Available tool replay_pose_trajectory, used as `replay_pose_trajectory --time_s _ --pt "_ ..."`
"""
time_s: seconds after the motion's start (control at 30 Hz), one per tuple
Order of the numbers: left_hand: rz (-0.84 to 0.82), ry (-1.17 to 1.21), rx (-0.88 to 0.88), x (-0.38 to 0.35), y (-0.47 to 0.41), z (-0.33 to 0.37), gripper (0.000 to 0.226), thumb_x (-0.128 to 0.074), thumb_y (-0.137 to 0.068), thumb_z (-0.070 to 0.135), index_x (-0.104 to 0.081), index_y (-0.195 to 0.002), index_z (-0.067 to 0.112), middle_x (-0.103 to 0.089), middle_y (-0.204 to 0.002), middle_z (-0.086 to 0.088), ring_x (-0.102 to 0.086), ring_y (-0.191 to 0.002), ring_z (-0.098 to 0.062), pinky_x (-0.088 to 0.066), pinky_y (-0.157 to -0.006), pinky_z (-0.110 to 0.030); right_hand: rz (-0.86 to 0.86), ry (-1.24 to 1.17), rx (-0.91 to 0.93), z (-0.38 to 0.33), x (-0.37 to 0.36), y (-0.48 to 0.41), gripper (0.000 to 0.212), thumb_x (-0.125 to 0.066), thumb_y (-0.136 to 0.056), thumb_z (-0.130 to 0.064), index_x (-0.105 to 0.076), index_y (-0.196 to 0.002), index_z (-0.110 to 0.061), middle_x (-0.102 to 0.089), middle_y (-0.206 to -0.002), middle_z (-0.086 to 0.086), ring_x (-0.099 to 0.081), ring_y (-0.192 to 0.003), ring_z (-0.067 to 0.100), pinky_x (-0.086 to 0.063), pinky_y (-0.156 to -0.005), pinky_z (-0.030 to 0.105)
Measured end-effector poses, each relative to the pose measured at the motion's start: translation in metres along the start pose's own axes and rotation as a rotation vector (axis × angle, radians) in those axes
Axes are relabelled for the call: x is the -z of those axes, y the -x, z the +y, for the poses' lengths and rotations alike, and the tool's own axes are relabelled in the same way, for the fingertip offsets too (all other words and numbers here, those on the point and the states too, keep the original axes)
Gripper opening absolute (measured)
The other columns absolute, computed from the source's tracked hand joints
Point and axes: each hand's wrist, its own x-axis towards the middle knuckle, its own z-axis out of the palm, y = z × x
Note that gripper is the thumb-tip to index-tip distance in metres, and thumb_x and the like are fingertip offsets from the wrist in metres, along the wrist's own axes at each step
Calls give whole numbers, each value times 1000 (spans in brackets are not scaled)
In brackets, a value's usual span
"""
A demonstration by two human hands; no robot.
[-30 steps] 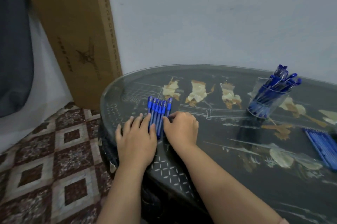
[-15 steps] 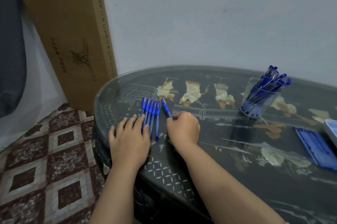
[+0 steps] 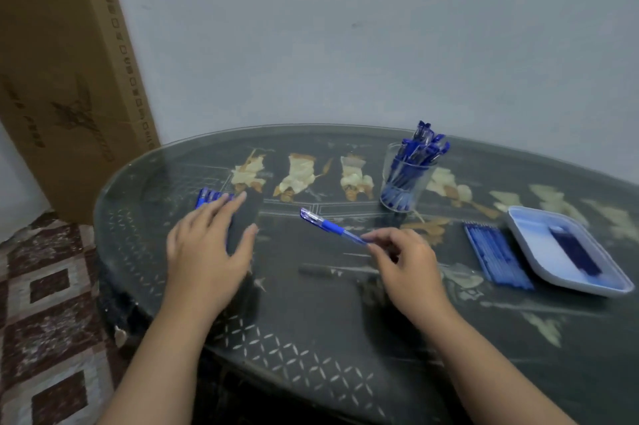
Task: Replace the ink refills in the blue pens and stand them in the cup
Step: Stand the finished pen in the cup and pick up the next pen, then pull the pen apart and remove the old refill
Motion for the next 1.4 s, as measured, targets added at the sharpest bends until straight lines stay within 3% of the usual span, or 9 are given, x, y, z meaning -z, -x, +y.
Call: replay_pose_trajectory --time_s 0.2,0.33,0.43,0.67,0.77,0.83,0.97,1.23,1.4 --pt "-284 155 -344 -42 16 75 55 -44 -80 67 -50 -131 49 -56 -126 25 -47 -123 -5 -26 -108 -33 54 110 10 49 57 13 39 -71 -85 -16 -57 -81 -52 -62 -88 -13 -52 -88 12 -44 -84 42" --pt "-332 184 -430 -71 28 106 34 -68 -83 44 -61 -117 46 -60 -112 25 -53 -114 -4 -31 -99 -29 46 134 -8 72 83 20 37 -69 -87 -15 -58 -83 -50 -60 -89 -10 -51 -92 15 -37 -86 34" --pt "-322 210 -434 -84 33 120 28 -75 -82 25 -67 -104 41 -62 -98 22 -58 -98 -7 -34 -87 -29 40 154 -3 87 98 24 32 -68 -88 -13 -62 -86 -45 -59 -92 -11 -46 -95 12 -36 -86 31" --pt "-334 379 -439 -111 39 149 19 -65 -85 26 -65 -99 39 -62 -96 21 -60 -93 -7 -50 -84 -45 166 161 31 102 111 31 19 -59 -91 -8 -58 -94 -27 -52 -92 -17 -38 -92 5 -29 -83 9" --pt "-339 410 -431 -118 41 157 18 -63 -86 27 -65 -98 39 -62 -96 20 -60 -94 -5 -50 -85 -46 198 177 71 104 111 32 8 -56 -90 -28 -59 -97 -26 -54 -93 -17 -39 -93 8 -28 -83 9" --pt "-347 412 -431 -122 42 159 18 -57 -85 31 -64 -99 38 -62 -97 20 -60 -94 -4 -50 -86 -47 203 212 112 107 109 33 18 -56 -88 -41 -65 -97 -29 -58 -92 -14 -41 -92 12 -29 -87 12" --pt "-359 423 -429 -122 42 159 19 -56 -87 32 -66 -102 37 -63 -101 21 -60 -98 -2 -48 -90 -46 222 182 108 112 105 30 18 -56 -87 -45 -69 -96 -36 -56 -83 -11 -42 -89 15 -31 -85 13" --pt "-235 542 -387 -110 40 161 24 -80 -75 12 -75 -96 24 -65 -94 12 -60 -92 1 -42 -85 -9 194 62 103 102 102 17 17 -73 -85 -28 -72 -98 -39 -54 -82 -14 -40 -93 12 -31 -86 9" --pt "-158 553 -325 -111 36 156 21 -76 -76 0 -75 -90 16 -65 -88 6 -58 -85 -1 -41 -80 -7 214 8 115 95 85 11 14 -71 -85 -28 -72 -95 -38 -53 -83 -25 -39 -95 4 -27 -88 6"
